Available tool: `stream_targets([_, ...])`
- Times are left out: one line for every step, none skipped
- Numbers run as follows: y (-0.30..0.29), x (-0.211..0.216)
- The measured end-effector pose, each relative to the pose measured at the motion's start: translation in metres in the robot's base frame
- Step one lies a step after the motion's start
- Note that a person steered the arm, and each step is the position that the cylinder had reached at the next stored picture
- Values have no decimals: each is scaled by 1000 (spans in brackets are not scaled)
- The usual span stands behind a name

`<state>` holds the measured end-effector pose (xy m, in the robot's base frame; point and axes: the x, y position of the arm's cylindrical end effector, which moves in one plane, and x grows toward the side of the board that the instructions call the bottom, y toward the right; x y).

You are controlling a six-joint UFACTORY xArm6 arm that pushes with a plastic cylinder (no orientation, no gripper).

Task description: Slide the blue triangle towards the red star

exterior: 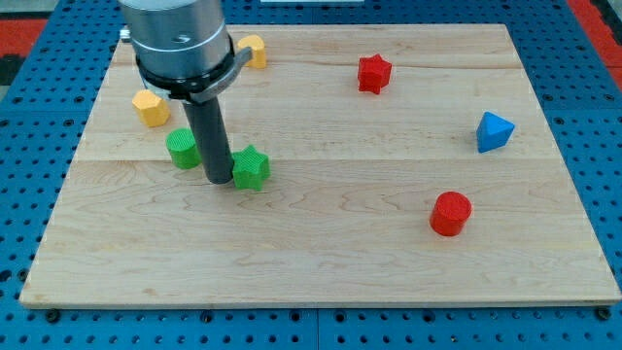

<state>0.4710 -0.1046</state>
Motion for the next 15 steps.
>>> stream_targets([46, 22])
stream_targets([80, 27])
stream_targets([128, 23])
stream_targets([171, 13])
stream_targets([229, -22])
stream_targets([290, -33])
stream_targets([321, -34])
stream_targets([366, -38])
stream_targets([369, -53])
stream_targets([307, -67])
stream_targets([312, -65])
stream_targets([397, -63])
stream_targets([427, -101])
stream_targets([344, -98])
stream_targets([274, -82])
